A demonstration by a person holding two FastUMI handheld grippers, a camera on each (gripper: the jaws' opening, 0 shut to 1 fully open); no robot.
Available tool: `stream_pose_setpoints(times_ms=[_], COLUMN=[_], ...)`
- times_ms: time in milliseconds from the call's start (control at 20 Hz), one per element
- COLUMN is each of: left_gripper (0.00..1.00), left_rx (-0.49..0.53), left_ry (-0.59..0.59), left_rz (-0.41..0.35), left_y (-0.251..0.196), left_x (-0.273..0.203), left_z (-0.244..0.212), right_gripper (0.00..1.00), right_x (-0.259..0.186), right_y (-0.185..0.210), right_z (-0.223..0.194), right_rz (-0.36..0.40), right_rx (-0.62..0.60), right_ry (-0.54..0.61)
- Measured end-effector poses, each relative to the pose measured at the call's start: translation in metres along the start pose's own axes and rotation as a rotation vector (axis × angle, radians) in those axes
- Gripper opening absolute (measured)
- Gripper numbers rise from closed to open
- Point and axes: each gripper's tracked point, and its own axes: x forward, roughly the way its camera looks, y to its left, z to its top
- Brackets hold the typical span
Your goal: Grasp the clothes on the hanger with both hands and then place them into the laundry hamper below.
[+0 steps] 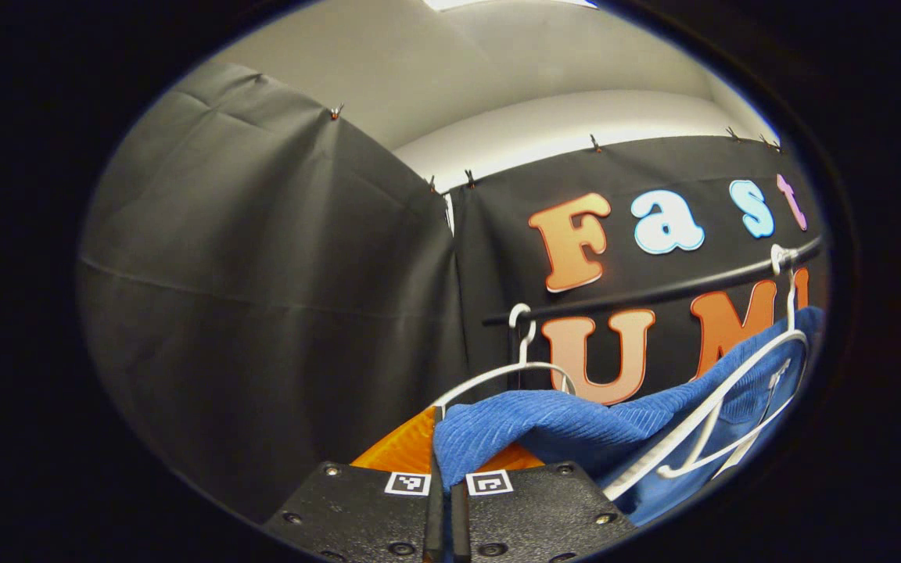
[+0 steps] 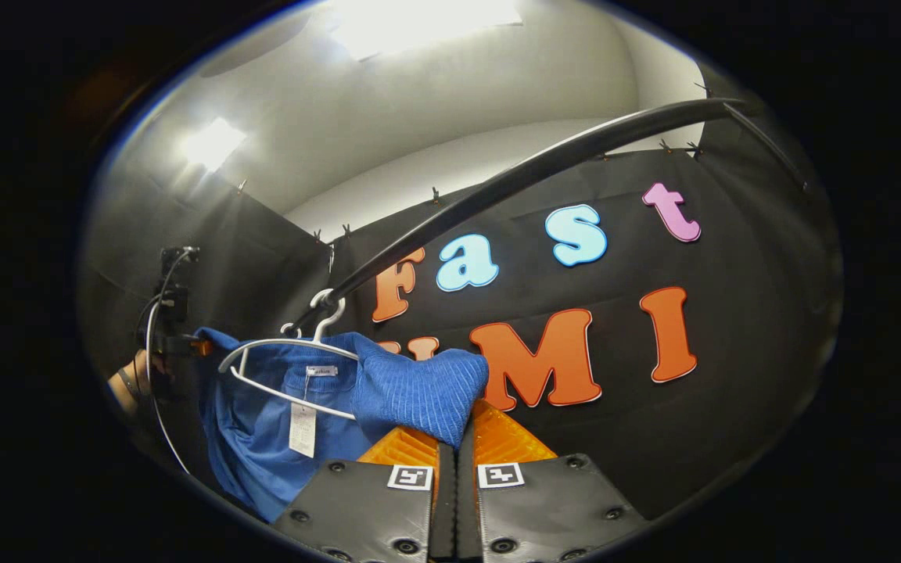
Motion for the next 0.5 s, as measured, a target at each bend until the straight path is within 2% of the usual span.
stream_pose_setpoints(times_ms=[50, 100, 250, 500], left_gripper=[0.05, 0.04, 0.04, 0.04], left_rx=[-0.02, -0.048, -0.108, -0.13], left_ry=[0.035, 0.074, 0.137, 0.175], left_rz=[-0.001, -0.006, -0.02, -0.04], left_y=[-0.002, -0.006, -0.015, -0.029], left_x=[-0.001, -0.003, -0.016, -0.049], left_z=[-0.022, -0.045, -0.095, -0.137], right_gripper=[0.03, 0.08, 0.08, 0.08], right_x=[0.0, 0.002, 0.004, 0.018], right_y=[-0.001, -0.001, 0.001, 0.005], right_z=[0.0, 0.0, -0.001, 0.003], right_rz=[-0.007, -0.009, -0.017, -0.03], right_rx=[-0.005, -0.008, -0.032, -0.078], right_ry=[-0.002, -0.003, 0.0, -0.022])
